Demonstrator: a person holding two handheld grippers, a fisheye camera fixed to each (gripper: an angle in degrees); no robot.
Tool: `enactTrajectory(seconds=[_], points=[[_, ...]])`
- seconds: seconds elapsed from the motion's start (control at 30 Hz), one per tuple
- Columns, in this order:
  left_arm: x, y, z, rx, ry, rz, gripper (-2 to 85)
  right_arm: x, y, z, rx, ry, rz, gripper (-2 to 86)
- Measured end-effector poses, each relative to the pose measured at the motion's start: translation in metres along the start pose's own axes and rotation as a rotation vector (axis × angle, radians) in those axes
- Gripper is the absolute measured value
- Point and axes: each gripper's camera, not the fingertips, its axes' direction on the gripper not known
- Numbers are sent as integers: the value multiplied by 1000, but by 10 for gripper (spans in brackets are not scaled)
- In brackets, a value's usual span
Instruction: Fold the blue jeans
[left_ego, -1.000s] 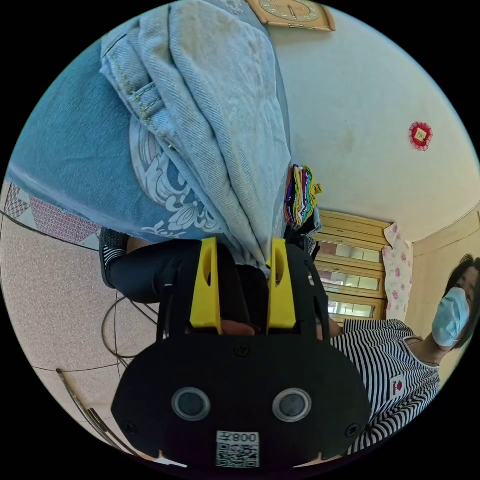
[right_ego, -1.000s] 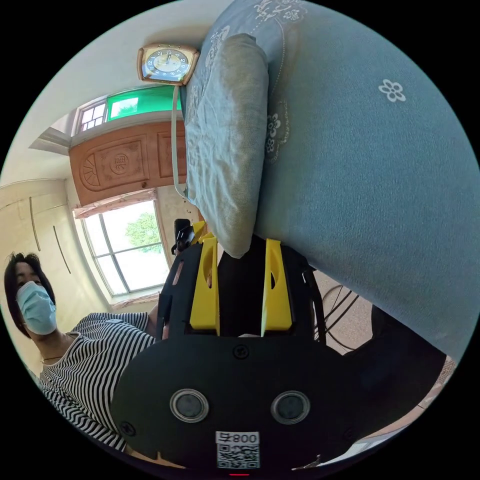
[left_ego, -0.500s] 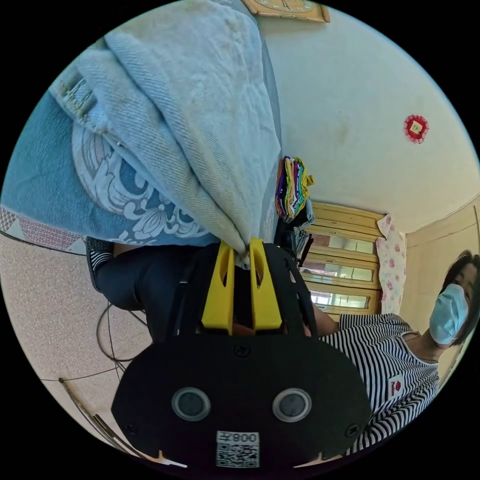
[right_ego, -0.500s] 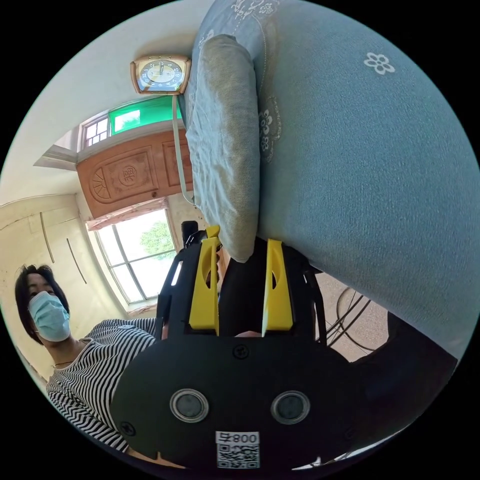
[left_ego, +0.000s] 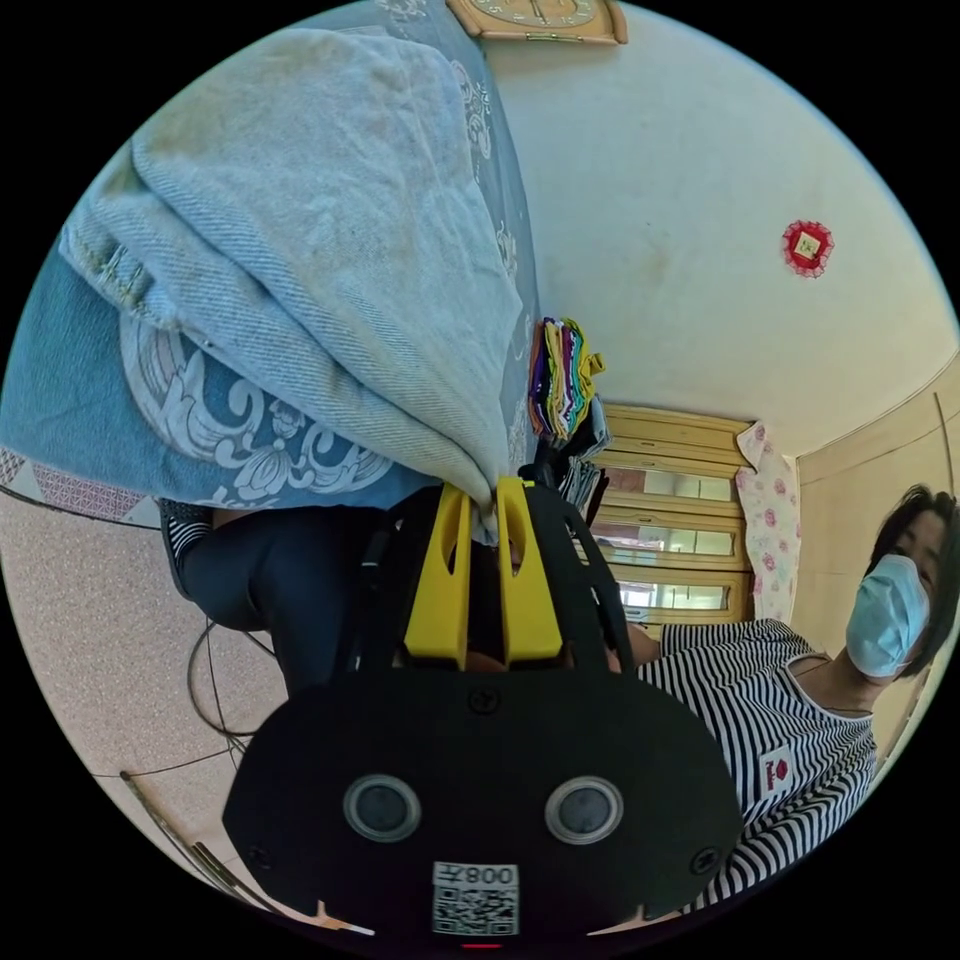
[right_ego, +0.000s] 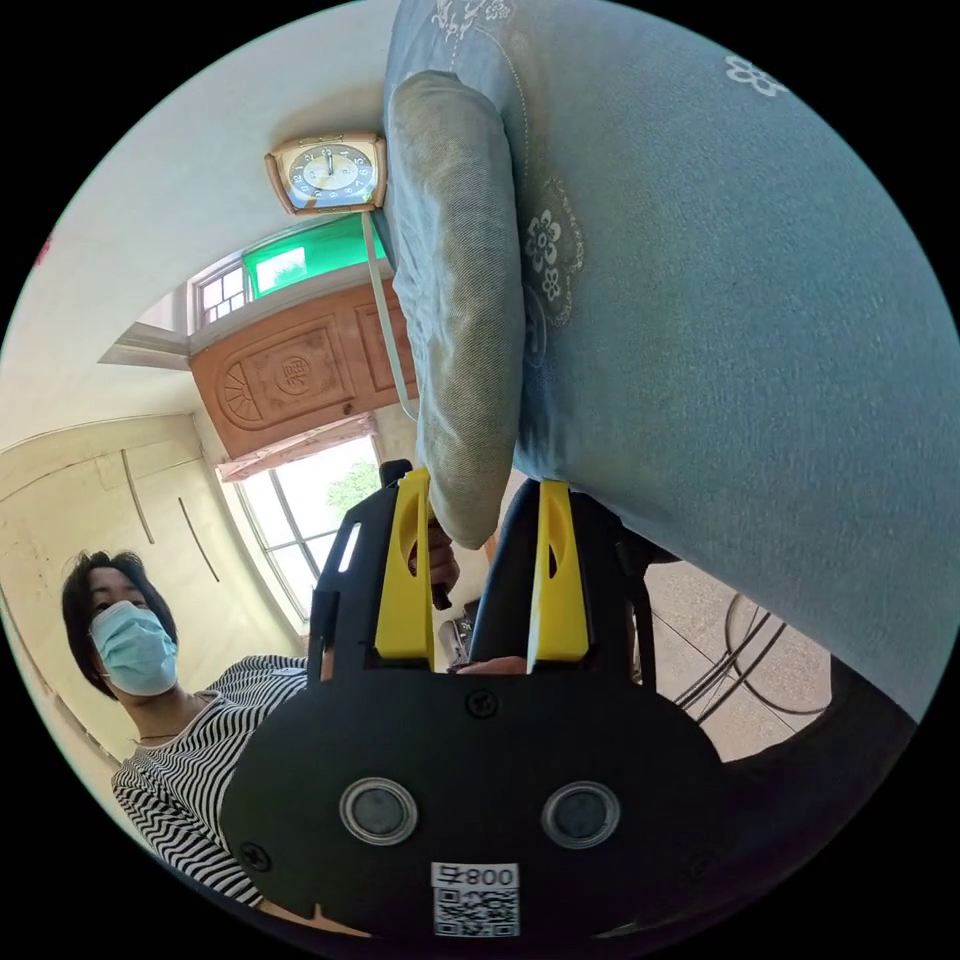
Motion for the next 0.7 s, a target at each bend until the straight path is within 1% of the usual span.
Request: enactTrajectory(seconds=[0.23,0.3,0.47,0.63,0.7], points=[[-4,2,-8,6,6,-13,54,-1,-3,19,-17,-44,-8,131],[-5,3,-12,13,13,-20,60,-5,-2,22,-18,-17,-16,113],[-10,11,-26,41,56,-30,75,-13,0,21,-24,-43,-35,65],[-20,23,-58,167,81,-69,92,-31,3,23,-18,-65,-68,45],[-26,27,-77,259,107,-102,107,-42,3,24,-18,-74,-85,36]])
